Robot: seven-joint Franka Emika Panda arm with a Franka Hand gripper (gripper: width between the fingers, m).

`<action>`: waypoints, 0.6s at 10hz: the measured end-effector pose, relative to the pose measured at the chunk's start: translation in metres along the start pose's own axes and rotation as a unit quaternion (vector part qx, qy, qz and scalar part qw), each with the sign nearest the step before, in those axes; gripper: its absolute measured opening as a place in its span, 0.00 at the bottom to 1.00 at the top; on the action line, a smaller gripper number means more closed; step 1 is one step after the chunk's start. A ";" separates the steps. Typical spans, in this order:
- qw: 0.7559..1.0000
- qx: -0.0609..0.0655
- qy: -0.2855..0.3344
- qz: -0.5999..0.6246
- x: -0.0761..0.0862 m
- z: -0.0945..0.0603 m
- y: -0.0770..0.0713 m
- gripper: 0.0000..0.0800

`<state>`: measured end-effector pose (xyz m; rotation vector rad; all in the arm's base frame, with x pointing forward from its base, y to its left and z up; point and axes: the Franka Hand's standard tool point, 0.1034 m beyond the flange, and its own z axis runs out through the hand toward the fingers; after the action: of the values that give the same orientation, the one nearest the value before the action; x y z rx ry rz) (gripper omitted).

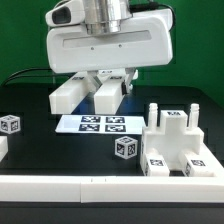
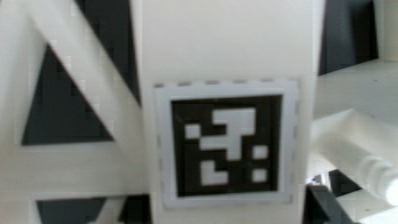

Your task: Assemble chair

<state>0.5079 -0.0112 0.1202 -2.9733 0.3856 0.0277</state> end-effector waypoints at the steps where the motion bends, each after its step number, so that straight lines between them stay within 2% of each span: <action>1: 1.000 0.000 0.000 0.000 0.000 0.000 0.000 0.36; 2: 1.000 -0.010 -0.002 -0.006 0.000 -0.003 -0.004 0.36; 3: 0.999 -0.028 0.004 -0.041 0.004 -0.015 -0.022 0.36; 4: 0.997 -0.038 0.010 -0.073 0.001 -0.021 -0.044 0.36; 6: 0.993 -0.060 0.016 -0.103 -0.013 -0.010 -0.085 0.36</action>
Offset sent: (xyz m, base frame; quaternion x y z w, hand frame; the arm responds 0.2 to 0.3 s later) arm 0.0070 0.0542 0.0455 -0.1025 0.0153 -0.1419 0.9844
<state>0.5172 0.0717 0.1424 -3.1184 0.0817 -0.0203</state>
